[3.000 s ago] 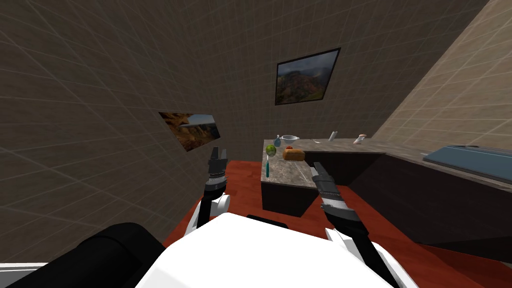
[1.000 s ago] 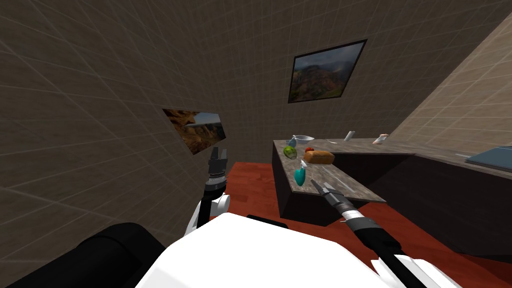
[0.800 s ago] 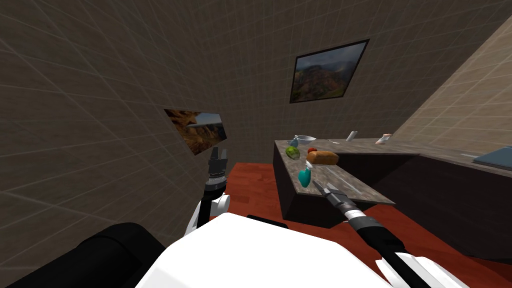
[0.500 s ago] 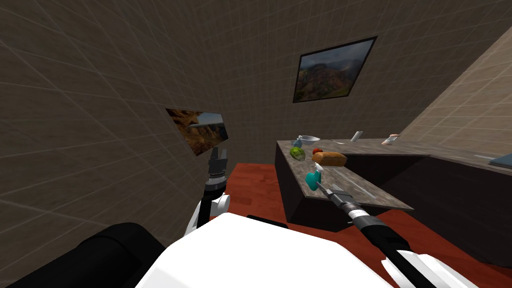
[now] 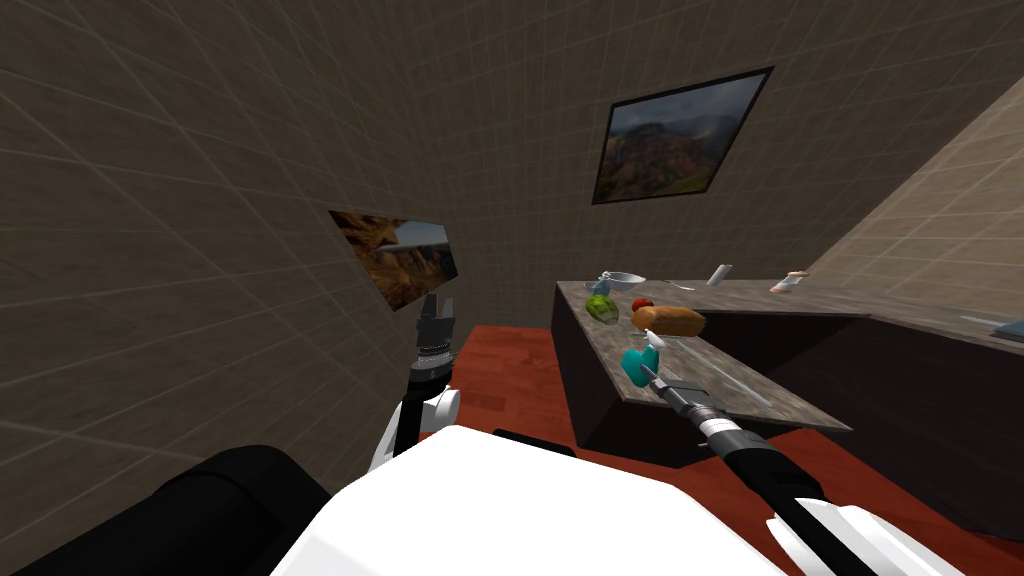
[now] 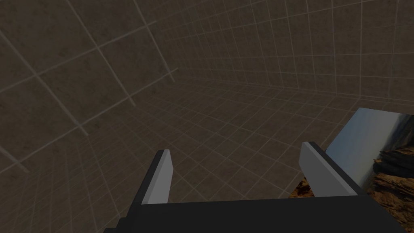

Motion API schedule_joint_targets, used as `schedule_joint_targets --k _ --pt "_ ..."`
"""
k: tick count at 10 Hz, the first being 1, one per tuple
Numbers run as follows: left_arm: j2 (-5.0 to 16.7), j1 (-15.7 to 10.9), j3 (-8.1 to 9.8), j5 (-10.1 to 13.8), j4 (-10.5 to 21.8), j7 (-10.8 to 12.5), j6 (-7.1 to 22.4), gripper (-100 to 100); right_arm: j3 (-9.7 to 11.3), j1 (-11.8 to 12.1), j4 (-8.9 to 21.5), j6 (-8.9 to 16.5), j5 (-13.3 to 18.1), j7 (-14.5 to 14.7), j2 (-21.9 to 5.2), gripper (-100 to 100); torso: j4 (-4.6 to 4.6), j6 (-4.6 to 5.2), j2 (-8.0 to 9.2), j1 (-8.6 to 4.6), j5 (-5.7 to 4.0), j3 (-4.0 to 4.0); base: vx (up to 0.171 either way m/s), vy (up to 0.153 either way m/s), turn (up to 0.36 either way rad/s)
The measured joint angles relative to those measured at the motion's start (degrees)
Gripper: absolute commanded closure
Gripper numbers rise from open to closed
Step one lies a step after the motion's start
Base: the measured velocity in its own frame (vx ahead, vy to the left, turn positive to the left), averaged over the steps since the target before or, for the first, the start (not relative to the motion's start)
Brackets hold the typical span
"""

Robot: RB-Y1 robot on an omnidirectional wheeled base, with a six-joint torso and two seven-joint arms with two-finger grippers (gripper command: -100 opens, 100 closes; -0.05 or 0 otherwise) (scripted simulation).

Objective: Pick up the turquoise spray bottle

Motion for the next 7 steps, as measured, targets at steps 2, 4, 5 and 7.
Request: schedule_joint_targets --k 2,4,5,7 --pt "0.00 0.00 0.00 0.00 0.00 0.00 0.00 0 -0.03 0.00 -0.02 0.00 0.00 0.01 -0.01 100 -0.02 -0.03 -0.04 -0.01 -0.03 -0.03 0.000 0.000 0.000" --pt "0.00 0.00 0.00 0.00 0.00 0.00 0.00 0 -0.04 0.00 -0.03 -0.01 0.00 0.01 -0.01 0 -0.04 -0.05 -0.08 -0.03 -0.05 -0.06 0.000 0.000 0.000" --pt "0.00 0.00 0.00 0.00 0.00 0.00 0.00 0 -0.04 0.00 -0.03 -0.01 0.00 0.01 -0.01 -100 -0.04 -0.05 -0.09 -0.04 -0.05 -0.07 0.049 0.015 0.049" --pt "0.00 0.00 0.00 0.00 0.00 0.00 0.00 0 0.40 -0.04 1.12 0.52 0.40 0.45 0.27 -100 -0.09 -0.06 -0.32 0.02 -0.04 -0.20 0.046 0.011 0.017"
